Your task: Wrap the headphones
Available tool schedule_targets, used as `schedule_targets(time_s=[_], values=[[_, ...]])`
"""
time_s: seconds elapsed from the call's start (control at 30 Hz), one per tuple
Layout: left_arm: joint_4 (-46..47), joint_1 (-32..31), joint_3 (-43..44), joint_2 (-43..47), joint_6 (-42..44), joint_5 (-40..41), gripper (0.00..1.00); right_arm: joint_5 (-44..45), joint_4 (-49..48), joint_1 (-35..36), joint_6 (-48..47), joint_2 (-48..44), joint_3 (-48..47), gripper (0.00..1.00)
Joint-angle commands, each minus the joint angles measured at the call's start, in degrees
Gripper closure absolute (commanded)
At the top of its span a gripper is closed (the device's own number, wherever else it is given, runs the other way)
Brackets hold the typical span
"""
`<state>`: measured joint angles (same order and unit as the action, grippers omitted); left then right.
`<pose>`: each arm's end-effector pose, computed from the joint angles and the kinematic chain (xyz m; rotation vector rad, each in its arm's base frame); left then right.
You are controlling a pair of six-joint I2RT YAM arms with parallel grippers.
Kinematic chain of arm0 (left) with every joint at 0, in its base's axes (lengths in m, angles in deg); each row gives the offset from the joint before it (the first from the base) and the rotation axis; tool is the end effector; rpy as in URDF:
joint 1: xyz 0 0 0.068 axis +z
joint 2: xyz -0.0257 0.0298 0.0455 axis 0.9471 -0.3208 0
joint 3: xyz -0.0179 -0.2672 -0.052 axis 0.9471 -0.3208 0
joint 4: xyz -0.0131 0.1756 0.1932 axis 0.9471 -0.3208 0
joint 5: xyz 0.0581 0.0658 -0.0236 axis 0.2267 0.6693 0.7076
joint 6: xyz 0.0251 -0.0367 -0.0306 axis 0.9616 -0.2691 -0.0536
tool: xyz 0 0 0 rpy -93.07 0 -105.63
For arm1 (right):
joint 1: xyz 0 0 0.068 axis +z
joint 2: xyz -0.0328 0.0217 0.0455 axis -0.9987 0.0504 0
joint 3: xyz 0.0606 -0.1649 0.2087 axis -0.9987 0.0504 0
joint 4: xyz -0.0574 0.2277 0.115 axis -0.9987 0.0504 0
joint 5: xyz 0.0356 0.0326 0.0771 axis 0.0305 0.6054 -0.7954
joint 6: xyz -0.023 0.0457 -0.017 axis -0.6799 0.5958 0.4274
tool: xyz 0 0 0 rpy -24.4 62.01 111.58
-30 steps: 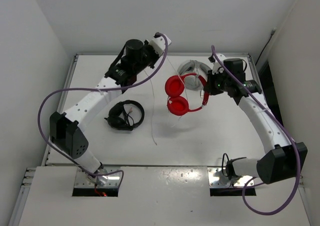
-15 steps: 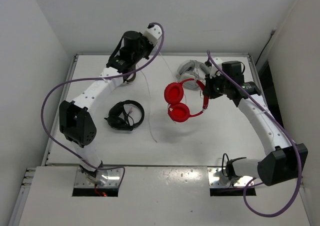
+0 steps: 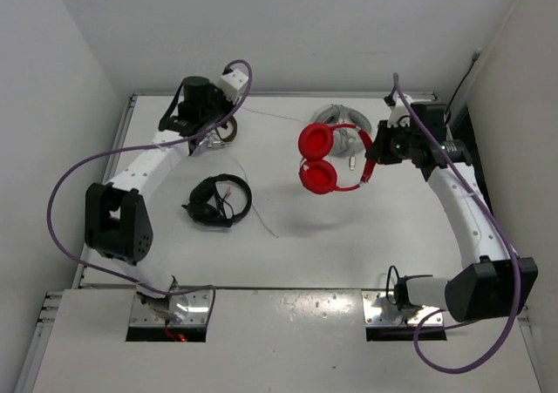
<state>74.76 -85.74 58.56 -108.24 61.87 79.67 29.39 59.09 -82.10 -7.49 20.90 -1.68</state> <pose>0.3929 -0.1051 0.3398 0.5827 1.8257 -0.0732 0.2732 0.0336 0.3298 -0.0744 2.2908 0.4373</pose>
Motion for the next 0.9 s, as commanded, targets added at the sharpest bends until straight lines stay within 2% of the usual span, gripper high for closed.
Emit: schedule_targets(time_s=[0.0, 0.03, 0.17, 0.27, 0.4, 0.57, 0.63, 0.77, 0.87], values=[[2.0, 1.4, -6.3, 8.4, 2.8, -10.8, 1.0, -5.8, -1.7, -2.5, 10.4, 0.1, -6.5, 1.0], [2.0, 0.1, -8.1, 9.6, 2.8, -12.1, 1.0, -5.8, -1.7, -3.4, 15.3, 0.7, -7.7, 1.0], [2.0, -3.3, -15.7, 14.8, 1.0, -18.2, 1.0, -6.4, -1.7, -4.8, 24.9, 3.1, -10.1, 1.0], [0.8, -6.3, -19.6, 16.7, -1.8, -21.9, 1.0, -3.9, -1.7, -4.2, 26.8, 3.7, -10.1, 1.0], [-0.8, -10.8, -21.9, 16.7, -5.2, -25.4, 1.0, 5.4, -1.0, -4.2, 26.1, 4.8, -10.1, 1.0], [1.9, -16.7, -23.6, 12.5, -10.1, -25.9, 1.0, 15.8, 0.1, -6.5, 25.0, 3.4, -6.6, 1.0], [3.4, -19.7, -24.4, 10.4, -12.0, -25.9, 1.0, 17.3, 0.1, -7.7, 25.5, 2.6, -5.5, 1.0], [11.1, -24.6, -26.7, 9.9, -15.4, -23.6, 1.0, 23.1, 0.1, -7.7, 28.4, 1.5, -4.0, 1.0], [12.3, -28.1, -26.7, 8.7, -16.6, -20.8, 1.0, 22.1, 0.6, -7.7, 32.6, 1.5, -3.5, 1.0]])
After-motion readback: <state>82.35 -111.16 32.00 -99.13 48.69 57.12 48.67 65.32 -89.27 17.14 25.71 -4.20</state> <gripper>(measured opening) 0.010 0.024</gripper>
